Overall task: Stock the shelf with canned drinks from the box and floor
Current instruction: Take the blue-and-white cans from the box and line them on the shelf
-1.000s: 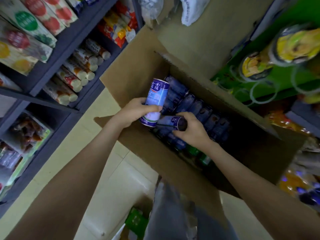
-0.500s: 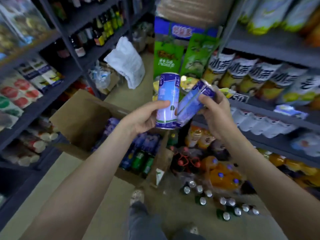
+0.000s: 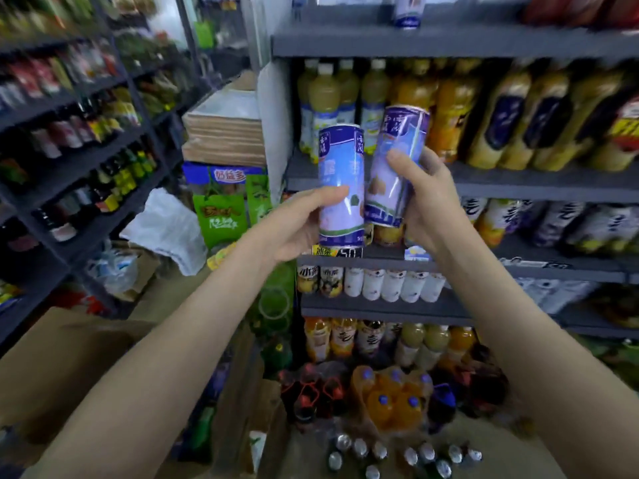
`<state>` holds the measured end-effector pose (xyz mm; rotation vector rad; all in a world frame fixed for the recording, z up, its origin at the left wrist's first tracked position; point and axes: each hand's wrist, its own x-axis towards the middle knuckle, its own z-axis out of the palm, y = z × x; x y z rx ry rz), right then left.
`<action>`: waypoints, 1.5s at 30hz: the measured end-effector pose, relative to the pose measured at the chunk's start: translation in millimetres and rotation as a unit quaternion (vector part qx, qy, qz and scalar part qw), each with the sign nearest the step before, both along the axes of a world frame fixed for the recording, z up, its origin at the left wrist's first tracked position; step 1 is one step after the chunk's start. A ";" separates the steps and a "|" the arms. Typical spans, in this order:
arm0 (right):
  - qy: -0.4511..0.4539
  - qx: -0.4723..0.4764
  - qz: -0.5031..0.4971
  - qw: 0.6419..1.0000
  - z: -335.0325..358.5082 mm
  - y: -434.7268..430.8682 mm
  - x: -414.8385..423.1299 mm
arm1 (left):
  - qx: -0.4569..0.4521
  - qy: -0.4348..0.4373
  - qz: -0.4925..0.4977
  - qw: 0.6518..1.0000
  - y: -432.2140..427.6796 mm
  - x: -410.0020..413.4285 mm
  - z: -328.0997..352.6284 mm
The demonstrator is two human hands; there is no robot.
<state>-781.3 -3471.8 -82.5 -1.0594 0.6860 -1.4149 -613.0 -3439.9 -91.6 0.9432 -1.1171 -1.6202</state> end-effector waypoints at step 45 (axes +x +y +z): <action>0.286 -0.143 -0.090 0.943 179.8 -279.5 -58.6 | -0.237 -0.141 0.209 0.938 -253.5 -30.4 181.8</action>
